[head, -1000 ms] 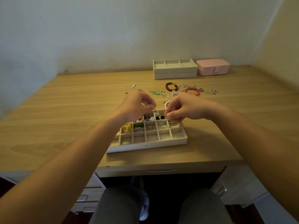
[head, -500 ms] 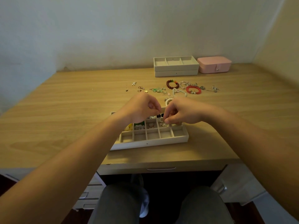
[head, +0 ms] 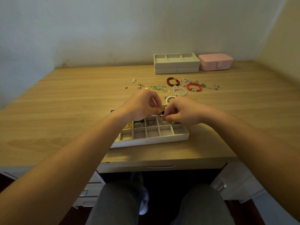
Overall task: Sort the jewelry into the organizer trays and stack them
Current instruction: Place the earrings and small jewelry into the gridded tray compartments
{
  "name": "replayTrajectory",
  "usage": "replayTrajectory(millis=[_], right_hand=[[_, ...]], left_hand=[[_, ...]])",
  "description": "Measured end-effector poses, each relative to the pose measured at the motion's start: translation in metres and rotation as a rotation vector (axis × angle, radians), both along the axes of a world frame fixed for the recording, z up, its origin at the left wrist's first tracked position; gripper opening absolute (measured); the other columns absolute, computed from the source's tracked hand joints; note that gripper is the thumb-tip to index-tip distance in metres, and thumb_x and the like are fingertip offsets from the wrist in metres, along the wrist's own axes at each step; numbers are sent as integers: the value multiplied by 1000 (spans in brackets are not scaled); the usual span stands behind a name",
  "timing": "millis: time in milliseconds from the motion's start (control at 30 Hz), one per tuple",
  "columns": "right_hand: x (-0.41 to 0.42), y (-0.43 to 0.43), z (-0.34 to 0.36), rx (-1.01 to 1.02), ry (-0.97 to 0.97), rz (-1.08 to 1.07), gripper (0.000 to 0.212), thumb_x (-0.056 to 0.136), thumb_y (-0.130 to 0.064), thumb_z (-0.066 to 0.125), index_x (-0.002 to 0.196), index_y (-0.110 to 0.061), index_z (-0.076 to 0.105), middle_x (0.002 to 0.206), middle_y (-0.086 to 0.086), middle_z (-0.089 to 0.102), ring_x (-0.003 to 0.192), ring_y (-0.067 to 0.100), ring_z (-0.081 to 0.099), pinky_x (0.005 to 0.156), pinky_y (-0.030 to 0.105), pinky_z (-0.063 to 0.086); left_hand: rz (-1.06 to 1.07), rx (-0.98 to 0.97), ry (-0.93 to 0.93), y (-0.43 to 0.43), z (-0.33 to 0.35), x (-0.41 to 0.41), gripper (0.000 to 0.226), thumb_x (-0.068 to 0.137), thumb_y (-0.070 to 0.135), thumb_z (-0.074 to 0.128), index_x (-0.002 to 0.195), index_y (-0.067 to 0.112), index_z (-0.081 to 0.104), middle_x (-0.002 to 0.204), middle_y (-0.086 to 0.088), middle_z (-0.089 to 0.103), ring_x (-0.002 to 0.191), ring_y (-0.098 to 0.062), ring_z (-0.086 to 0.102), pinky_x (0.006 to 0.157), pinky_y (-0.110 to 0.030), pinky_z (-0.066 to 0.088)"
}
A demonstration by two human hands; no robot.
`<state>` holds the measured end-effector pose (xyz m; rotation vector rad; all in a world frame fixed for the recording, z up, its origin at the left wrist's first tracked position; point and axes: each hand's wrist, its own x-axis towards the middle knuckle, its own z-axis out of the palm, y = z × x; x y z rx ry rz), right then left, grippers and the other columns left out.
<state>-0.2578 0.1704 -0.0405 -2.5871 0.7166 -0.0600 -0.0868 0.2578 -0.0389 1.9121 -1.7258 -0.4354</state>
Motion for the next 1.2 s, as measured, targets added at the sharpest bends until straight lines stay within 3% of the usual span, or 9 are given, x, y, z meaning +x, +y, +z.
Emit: replayTrajectory(millis=[200, 367, 567, 700, 800, 933, 1100, 1200], right_hand=[[0, 1, -1, -24, -19, -13, 12, 95, -23, 70, 102, -22, 80, 87, -12, 70, 81, 5, 64, 75, 26, 54], [-2, 4, -2, 8, -47, -30, 13, 95, -23, 70, 101, -22, 80, 82, -17, 67, 78, 3, 62, 65, 16, 44], [2, 12, -1, -24, 14, -19, 17, 95, -20, 68, 106, -20, 80, 88, -13, 69, 80, 3, 61, 64, 16, 44], [4, 12, -1, -18, -4, -66, 15, 90, -15, 68, 98, -20, 80, 82, -12, 67, 76, 5, 61, 60, 16, 42], [2, 9, -1, 32, -74, -104, 15, 90, -15, 66, 96, -22, 79, 84, -11, 68, 79, 6, 63, 64, 19, 46], [-4, 9, 0, 105, -148, -90, 22, 93, -13, 62, 96, -29, 77, 76, -16, 66, 67, 1, 59, 56, 11, 42], [-2, 11, -2, 53, -97, -62, 27, 95, -12, 59, 107, -23, 80, 86, -18, 67, 78, 2, 61, 64, 12, 42], [0, 12, -2, 14, -66, -50, 28, 96, -14, 58, 114, -22, 78, 88, -17, 66, 78, 1, 60, 62, 10, 40]], left_hand=[[-12, -10, 17, -2, 0, 0, 18, 79, 17, 83, 80, 30, 70, 80, 5, 73, 71, -8, 65, 64, -21, 46], [-3, -7, 35, -1, 2, 0, 22, 79, 17, 84, 76, 33, 68, 74, 9, 71, 63, 2, 61, 59, -14, 41], [-7, 31, 30, -2, 0, 0, 16, 79, 19, 85, 84, 28, 72, 81, 5, 73, 79, -12, 70, 76, -34, 58], [-1, 52, 20, -2, 1, -1, 15, 78, 18, 85, 85, 25, 73, 83, 3, 74, 81, -13, 70, 81, -39, 60], [17, 69, 18, -1, 2, -1, 14, 79, 19, 85, 87, 23, 74, 83, 3, 73, 79, -13, 70, 79, -36, 60], [42, 91, 17, -1, 3, -3, 16, 78, 20, 85, 90, 20, 75, 83, 2, 73, 79, -13, 70, 74, -29, 60], [63, 105, 18, -2, 4, -7, 19, 75, 22, 88, 85, 22, 72, 78, 4, 69, 74, -11, 66, 61, -22, 50], [74, 102, -6, -2, 5, -10, 20, 75, 22, 88, 81, 25, 70, 78, 6, 67, 76, -12, 66, 61, -22, 47]])
